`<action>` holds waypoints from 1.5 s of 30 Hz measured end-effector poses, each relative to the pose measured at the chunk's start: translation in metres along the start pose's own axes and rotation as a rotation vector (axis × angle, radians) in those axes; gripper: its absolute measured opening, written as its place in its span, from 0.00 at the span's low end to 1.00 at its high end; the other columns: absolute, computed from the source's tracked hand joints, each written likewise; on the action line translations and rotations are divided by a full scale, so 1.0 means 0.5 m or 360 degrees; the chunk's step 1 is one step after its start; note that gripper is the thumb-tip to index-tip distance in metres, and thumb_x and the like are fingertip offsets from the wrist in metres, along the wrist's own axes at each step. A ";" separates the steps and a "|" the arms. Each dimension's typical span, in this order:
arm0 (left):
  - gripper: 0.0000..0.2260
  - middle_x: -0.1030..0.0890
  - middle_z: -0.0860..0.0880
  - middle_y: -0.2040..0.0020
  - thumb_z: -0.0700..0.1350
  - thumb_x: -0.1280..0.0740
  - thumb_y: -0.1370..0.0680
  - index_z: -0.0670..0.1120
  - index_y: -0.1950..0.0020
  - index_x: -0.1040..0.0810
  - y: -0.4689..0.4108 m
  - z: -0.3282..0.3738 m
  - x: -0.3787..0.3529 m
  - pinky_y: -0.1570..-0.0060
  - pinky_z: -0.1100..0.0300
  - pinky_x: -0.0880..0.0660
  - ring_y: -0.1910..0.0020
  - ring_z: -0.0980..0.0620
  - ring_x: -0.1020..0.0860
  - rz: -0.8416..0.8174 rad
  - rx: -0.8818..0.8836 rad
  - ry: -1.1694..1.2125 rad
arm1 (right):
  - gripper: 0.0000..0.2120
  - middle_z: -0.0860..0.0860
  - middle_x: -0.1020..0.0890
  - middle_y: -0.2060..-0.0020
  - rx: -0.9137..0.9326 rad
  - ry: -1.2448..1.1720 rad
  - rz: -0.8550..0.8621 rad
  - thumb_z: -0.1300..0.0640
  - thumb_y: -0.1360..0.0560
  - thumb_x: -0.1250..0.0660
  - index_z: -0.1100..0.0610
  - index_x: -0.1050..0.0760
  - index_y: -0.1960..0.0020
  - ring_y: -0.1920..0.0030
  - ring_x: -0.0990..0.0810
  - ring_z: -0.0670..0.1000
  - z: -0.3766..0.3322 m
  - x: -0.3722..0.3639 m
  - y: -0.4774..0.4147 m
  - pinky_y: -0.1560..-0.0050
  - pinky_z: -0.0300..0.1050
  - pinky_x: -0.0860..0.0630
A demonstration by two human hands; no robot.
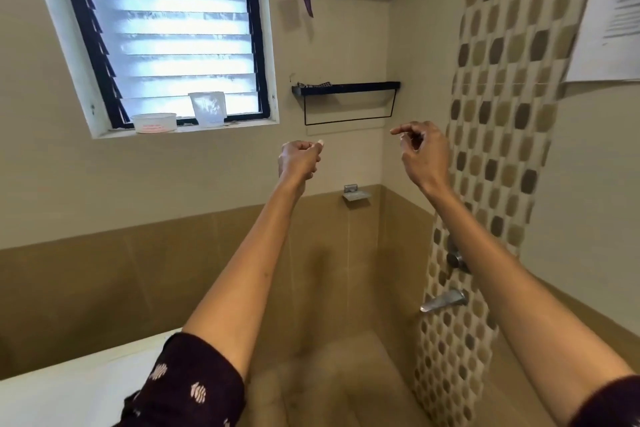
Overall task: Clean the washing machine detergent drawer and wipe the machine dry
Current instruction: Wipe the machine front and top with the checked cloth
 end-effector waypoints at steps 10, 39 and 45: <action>0.10 0.20 0.44 0.51 0.50 0.33 0.24 0.46 0.62 0.23 -0.375 -0.051 -0.108 0.52 0.54 0.24 0.56 0.49 0.24 0.0150 -0.0065 -0.0058 | 0.10 0.52 0.18 0.55 0.0087 -0.0071 -0.0070 0.64 0.24 0.38 0.57 0.18 0.50 0.61 0.24 0.44 0.151 -0.256 -0.269 0.59 0.33 0.28; 0.29 0.32 0.39 0.30 0.62 0.34 0.27 0.42 0.35 0.28 -1.170 -0.060 -0.228 0.30 0.47 0.45 0.27 0.41 0.42 0.0535 0.0161 -0.1186 | 0.11 0.61 0.18 0.48 0.0240 0.0382 -0.0764 0.61 0.26 0.33 0.66 0.20 0.47 0.46 0.21 0.58 0.406 -0.770 -0.941 0.50 0.45 0.26; 0.25 0.23 0.40 0.39 0.58 0.27 0.31 0.41 0.43 0.23 -1.213 -0.066 -0.245 0.35 0.49 0.35 0.34 0.40 0.31 0.0489 0.0073 -0.1224 | 0.18 0.62 0.21 0.47 0.0032 0.0538 -0.0951 0.56 0.28 0.30 0.68 0.25 0.44 0.47 0.23 0.59 0.438 -0.804 -0.958 0.59 0.43 0.33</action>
Point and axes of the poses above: each hand's wrist, its own y-axis away from the middle knuckle, its own x-axis out of the back of the hand, z = x × y, the point moved 4 cm from there along -y, towards the middle knuckle
